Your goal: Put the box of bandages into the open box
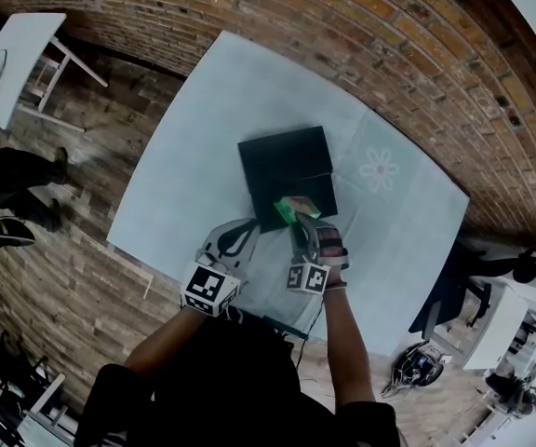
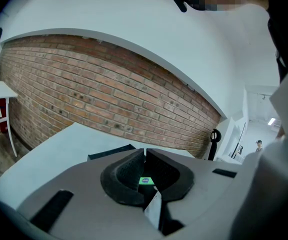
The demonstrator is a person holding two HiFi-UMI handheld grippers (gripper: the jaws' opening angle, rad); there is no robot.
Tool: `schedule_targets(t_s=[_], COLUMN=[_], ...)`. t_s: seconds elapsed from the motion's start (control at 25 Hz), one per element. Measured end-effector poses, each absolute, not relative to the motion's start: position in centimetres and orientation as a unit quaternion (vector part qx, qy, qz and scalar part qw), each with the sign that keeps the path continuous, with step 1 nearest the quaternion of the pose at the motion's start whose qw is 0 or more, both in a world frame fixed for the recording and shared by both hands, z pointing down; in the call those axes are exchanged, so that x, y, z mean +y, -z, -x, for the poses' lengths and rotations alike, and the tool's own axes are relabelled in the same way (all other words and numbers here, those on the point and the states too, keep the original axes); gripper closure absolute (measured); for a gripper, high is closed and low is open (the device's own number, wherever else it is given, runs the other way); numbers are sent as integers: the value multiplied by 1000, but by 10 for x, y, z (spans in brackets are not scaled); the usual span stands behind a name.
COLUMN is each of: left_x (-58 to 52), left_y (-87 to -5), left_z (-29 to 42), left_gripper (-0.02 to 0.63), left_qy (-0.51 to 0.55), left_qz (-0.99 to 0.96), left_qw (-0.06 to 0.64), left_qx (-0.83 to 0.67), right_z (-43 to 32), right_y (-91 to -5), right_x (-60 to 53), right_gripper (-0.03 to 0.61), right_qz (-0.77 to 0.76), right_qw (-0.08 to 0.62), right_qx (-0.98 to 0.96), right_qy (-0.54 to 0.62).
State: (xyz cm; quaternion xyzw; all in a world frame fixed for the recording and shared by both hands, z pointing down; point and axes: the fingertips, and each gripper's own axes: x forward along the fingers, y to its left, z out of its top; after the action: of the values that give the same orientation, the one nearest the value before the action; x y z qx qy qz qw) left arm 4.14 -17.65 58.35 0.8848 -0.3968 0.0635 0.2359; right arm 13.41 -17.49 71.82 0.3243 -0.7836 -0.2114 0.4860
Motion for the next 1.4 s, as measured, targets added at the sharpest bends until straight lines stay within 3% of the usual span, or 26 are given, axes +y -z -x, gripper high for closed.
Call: schedule_targets(t_s=[1.4], left_x=[-200], left_y=[-603], left_z=[-25], left_gripper=[571], left_qy=[-74], left_qz=[-871], left_qw=[254], left_qx=[-415], right_z=[-121], right_y=[-788], right_x=[-205], right_gripper=[482], right_qz=[-189], right_qw=[555], right_qx=[-746], right_qy=[314])
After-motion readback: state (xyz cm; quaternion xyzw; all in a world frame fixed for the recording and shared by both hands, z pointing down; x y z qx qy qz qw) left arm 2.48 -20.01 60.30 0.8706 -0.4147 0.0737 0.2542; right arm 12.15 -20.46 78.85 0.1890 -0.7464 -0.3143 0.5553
